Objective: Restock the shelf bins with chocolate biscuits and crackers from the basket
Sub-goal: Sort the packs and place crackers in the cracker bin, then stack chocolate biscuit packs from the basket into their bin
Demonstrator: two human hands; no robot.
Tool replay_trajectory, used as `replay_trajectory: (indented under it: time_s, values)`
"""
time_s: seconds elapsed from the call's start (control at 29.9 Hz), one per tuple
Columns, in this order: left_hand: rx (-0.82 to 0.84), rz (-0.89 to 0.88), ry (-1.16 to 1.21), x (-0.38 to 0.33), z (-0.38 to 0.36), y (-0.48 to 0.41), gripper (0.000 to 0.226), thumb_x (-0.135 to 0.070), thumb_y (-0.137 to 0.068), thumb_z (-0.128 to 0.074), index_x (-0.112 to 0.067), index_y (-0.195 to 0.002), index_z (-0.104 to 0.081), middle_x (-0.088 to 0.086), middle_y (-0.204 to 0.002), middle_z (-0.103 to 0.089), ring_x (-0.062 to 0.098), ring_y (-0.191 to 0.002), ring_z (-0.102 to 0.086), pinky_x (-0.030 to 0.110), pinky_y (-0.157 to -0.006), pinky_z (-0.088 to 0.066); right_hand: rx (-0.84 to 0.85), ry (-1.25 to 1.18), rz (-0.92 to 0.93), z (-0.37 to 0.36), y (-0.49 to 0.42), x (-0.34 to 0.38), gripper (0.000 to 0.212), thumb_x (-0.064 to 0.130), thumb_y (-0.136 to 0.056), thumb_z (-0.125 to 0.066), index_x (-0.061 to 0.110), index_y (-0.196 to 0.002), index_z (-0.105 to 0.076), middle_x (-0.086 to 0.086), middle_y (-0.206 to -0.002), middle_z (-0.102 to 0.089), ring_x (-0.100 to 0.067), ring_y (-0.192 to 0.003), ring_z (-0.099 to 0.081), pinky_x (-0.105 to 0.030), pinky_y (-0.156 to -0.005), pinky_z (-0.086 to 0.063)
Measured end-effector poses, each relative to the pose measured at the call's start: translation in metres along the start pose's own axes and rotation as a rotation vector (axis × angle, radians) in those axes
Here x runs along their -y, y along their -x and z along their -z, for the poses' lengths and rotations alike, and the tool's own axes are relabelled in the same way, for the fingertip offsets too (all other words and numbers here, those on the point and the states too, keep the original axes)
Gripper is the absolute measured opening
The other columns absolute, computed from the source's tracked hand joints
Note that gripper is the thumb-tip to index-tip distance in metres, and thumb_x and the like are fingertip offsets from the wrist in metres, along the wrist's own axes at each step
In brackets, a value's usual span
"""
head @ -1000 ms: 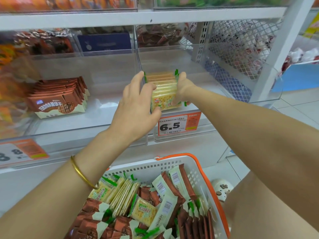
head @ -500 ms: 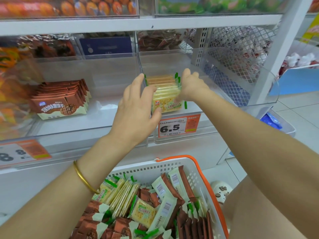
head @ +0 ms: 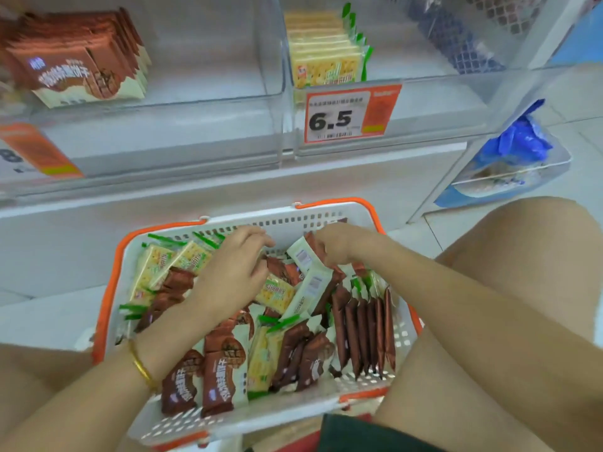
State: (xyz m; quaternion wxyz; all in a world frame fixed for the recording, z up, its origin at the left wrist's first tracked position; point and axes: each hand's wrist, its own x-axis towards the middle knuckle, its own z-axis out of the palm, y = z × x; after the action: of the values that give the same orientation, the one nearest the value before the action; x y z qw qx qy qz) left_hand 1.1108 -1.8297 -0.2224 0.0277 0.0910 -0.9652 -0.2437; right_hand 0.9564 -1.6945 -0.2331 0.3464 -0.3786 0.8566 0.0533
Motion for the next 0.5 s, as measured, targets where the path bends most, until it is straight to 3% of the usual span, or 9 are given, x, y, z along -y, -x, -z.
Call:
replay_trajectory:
  time_s: [0.1,0.17,0.27,0.4,0.5]
  values:
    - [0.034,0.017,0.006,0.002,-0.005,0.000,0.036,-0.008,-0.090,-0.052,-0.013,-0.126,-0.056,0.002,-0.135,-0.044,0.015,-0.130,-0.038,0.025,-0.106,-0.028,0.014,0.030,0.055,-0.027,-0.020,-0.003,0.044,0.005,-0.090,-0.053,0.009,-0.133,-0.049,-0.010,-0.129,-0.055,-0.028,-0.114,-0.054,-0.034,-0.092,-0.047]
    - [0.038,0.032,0.040,0.002,-0.005,-0.001,0.035,-0.009,-0.091,-0.052,-0.013,-0.125,-0.056,0.001,-0.133,-0.044,0.014,-0.126,-0.040,0.022,-0.103,-0.029,0.048,0.029,0.078,-0.040,-0.027,-0.001,0.053,0.013,-0.089,-0.060,0.014,-0.139,-0.042,-0.009,-0.134,-0.051,-0.029,-0.119,-0.051,-0.038,-0.096,-0.046]
    - [0.051,0.049,0.073,0.002,-0.004,-0.001,0.033,-0.011,-0.092,-0.052,-0.013,-0.125,-0.055,-0.001,-0.131,-0.043,0.012,-0.119,-0.043,0.021,-0.099,-0.032,0.053,0.101,0.097,-0.051,-0.034,0.004,0.042,0.018,-0.088,-0.064,0.010,-0.128,-0.051,-0.009,-0.124,-0.055,-0.028,-0.114,-0.053,-0.033,-0.087,-0.047]
    - [0.103,0.067,0.087,0.007,-0.002,0.001,0.031,-0.014,-0.093,-0.052,-0.016,-0.124,-0.054,-0.001,-0.125,-0.043,0.013,-0.111,-0.047,0.024,-0.095,-0.039,0.061,0.066,0.164,-0.024,-0.025,0.008,0.026,0.022,-0.087,-0.066,0.009,-0.109,-0.057,-0.005,-0.100,-0.050,-0.023,-0.094,-0.049,-0.029,-0.075,-0.038]
    - [0.103,0.191,0.173,0.004,0.006,-0.002,0.022,-0.019,-0.095,-0.051,-0.016,-0.117,-0.052,0.000,-0.112,-0.052,0.012,-0.090,-0.056,0.024,-0.075,-0.044,-0.036,0.002,0.153,0.016,-0.004,0.015,0.031,0.028,-0.087,-0.066,0.008,-0.110,-0.058,-0.002,-0.103,-0.053,-0.023,-0.098,-0.049,-0.031,-0.078,-0.040]
